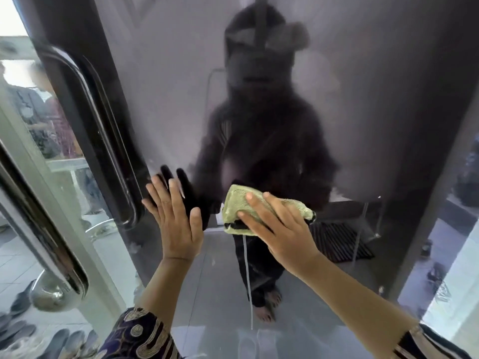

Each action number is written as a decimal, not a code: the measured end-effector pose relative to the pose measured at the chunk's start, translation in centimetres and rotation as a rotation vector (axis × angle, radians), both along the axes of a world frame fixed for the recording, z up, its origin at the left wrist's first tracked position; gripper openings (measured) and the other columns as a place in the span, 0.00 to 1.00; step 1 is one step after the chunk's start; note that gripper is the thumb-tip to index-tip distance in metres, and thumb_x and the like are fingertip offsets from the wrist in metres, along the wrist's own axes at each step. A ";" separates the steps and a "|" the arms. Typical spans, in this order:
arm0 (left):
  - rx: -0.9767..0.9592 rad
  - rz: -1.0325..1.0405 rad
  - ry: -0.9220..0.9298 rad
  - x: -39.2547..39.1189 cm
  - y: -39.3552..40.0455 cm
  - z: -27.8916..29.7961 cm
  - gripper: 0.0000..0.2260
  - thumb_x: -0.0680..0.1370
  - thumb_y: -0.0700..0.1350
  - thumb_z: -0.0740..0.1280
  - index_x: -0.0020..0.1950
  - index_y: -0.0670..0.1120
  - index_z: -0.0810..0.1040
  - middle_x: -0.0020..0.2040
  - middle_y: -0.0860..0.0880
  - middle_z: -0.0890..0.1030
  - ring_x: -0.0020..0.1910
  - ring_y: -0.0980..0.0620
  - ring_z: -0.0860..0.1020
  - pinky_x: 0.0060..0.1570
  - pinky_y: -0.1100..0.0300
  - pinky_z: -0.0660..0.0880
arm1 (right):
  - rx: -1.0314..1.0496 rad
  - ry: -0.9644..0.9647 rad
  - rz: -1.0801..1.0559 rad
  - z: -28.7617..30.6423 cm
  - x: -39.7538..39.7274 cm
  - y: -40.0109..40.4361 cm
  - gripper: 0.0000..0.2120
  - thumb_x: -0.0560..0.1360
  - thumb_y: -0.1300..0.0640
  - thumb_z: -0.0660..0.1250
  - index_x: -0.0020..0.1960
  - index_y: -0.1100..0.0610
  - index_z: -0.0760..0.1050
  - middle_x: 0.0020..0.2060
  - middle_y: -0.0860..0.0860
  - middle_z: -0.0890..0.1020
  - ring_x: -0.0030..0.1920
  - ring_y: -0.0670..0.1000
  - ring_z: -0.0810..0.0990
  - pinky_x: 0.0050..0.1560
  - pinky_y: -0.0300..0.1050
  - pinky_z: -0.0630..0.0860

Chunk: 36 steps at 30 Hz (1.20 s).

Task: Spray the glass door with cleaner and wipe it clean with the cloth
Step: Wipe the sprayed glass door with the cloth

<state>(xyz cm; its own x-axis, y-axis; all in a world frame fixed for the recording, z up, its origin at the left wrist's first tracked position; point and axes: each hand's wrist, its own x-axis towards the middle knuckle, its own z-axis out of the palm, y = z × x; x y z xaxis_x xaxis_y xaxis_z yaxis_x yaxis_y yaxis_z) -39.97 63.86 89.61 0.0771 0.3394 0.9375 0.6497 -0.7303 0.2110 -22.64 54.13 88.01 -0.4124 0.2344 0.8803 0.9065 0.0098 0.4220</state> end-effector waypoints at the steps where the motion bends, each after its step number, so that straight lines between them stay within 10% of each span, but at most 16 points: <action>1: 0.009 0.001 -0.012 -0.1 0.0 -0.4 0.27 0.80 0.56 0.42 0.70 0.35 0.49 0.69 0.33 0.47 0.73 0.45 0.39 0.68 0.52 0.32 | -0.024 -0.036 -0.003 -1.0 0.0 0.1 0.17 0.79 0.63 0.56 0.66 0.51 0.67 0.65 0.51 0.69 0.62 0.55 0.69 0.57 0.47 0.67; 23: 0.106 0.083 0.025 -0.4 0.5 -20.7 0.26 0.80 0.52 0.45 0.71 0.35 0.51 0.70 0.37 0.49 0.71 0.40 0.47 0.70 0.53 0.36 | -0.103 -0.163 -0.018 -21.3 0.8 0.0 0.18 0.80 0.64 0.49 0.65 0.52 0.68 0.64 0.50 0.74 0.63 0.54 0.69 0.60 0.48 0.66; 30: 0.214 0.069 -0.027 -0.2 1.6 -23.2 0.26 0.80 0.50 0.47 0.72 0.33 0.51 0.72 0.34 0.51 0.71 0.47 0.45 0.70 0.55 0.37 | -0.165 -0.314 -0.068 -29.9 1.1 -0.1 0.20 0.73 0.61 0.64 0.64 0.51 0.69 0.65 0.49 0.74 0.63 0.54 0.72 0.62 0.48 0.66; 36: 0.258 0.065 -0.039 0.0 1.5 -23.1 0.27 0.80 0.52 0.46 0.73 0.36 0.49 0.73 0.33 0.51 0.72 0.39 0.46 0.70 0.56 0.37 | -0.272 -0.428 -0.091 -35.7 1.8 -1.0 0.16 0.76 0.61 0.56 0.60 0.49 0.73 0.62 0.46 0.76 0.59 0.52 0.76 0.62 0.49 0.63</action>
